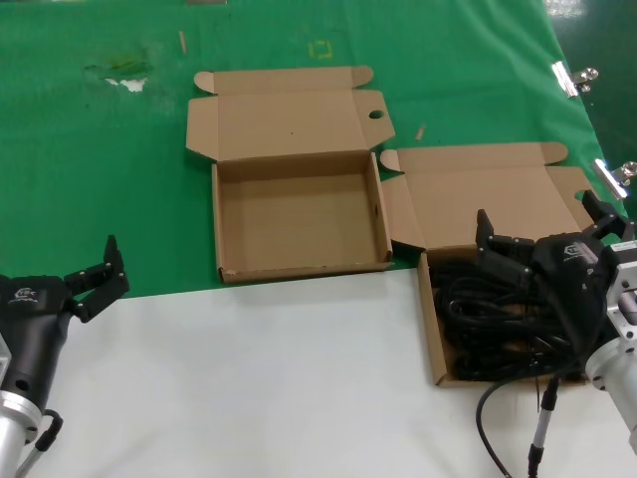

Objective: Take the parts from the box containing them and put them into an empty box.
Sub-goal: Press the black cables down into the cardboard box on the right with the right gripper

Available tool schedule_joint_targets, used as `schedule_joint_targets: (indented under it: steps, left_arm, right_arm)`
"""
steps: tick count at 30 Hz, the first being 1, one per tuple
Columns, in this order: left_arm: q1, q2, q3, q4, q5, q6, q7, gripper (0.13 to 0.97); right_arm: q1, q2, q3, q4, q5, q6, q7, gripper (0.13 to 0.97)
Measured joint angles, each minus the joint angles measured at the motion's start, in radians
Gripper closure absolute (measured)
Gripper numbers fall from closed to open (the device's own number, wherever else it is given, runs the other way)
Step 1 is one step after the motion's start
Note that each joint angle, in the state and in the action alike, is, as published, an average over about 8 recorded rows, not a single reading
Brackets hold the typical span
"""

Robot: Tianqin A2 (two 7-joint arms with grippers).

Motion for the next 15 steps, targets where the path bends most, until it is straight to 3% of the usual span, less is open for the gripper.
schedule_joint_targets:
  steps: [15]
  left_arm:
    - [0.000, 0.000, 0.000, 0.000, 0.000, 0.000, 0.000, 0.132]
  right_arm:
    - [0.000, 0.000, 0.000, 0.000, 0.000, 0.000, 0.000, 0.129]
